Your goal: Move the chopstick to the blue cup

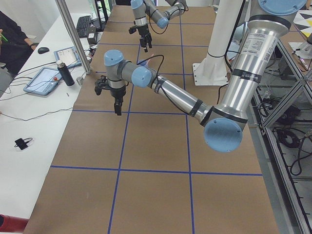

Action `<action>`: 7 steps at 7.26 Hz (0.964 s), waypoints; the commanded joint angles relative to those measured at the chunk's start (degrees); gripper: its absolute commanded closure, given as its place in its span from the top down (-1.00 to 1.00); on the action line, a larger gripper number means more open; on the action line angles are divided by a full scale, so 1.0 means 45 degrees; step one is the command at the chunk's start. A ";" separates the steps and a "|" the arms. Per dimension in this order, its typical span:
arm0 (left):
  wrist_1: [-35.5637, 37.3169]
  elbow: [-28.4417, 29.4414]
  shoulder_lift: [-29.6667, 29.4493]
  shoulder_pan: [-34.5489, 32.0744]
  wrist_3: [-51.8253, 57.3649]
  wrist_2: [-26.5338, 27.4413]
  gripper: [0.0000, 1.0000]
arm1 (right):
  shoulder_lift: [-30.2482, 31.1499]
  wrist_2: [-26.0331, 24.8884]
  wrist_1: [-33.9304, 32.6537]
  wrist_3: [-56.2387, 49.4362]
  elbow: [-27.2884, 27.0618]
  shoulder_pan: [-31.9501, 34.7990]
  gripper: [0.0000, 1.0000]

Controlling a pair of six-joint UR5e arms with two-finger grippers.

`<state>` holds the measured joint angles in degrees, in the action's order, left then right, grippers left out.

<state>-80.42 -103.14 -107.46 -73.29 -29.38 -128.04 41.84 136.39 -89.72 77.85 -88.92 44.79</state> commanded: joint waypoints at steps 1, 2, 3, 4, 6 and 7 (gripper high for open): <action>0.0019 0.0029 -0.0006 -0.0079 0.0081 0.0112 0.97 | 0.2210 -0.1689 0.0016 -0.2090 -0.1694 0.1523 1.00; 0.0020 0.0030 -0.0006 -0.0312 0.0102 0.0113 0.97 | 0.3599 -0.1813 -0.0042 -0.5294 -0.2267 0.2614 1.00; 0.0020 -0.0086 0.0168 -0.0372 0.0257 0.0132 0.97 | 0.4831 -0.1698 -0.0081 -0.8478 -0.2292 0.3939 1.00; 0.0020 -0.0281 0.0653 -0.0624 0.1651 0.0113 0.97 | 0.6042 -0.1600 -0.0081 -1.0946 -0.2253 0.5113 1.00; 0.0039 -0.0322 0.1999 -0.2590 0.5221 -0.0024 0.97 | 0.8503 -0.1424 -0.0296 -1.5456 -0.2117 0.7826 1.00; 0.0039 -0.0283 0.2566 -0.3179 0.6032 -0.0043 0.97 | 0.9501 -0.1423 -0.0277 -1.7764 -0.2019 0.8806 1.00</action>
<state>-80.28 -104.48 -99.17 -83.77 -8.49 -128.10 78.54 129.81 -90.88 11.17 -98.50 78.17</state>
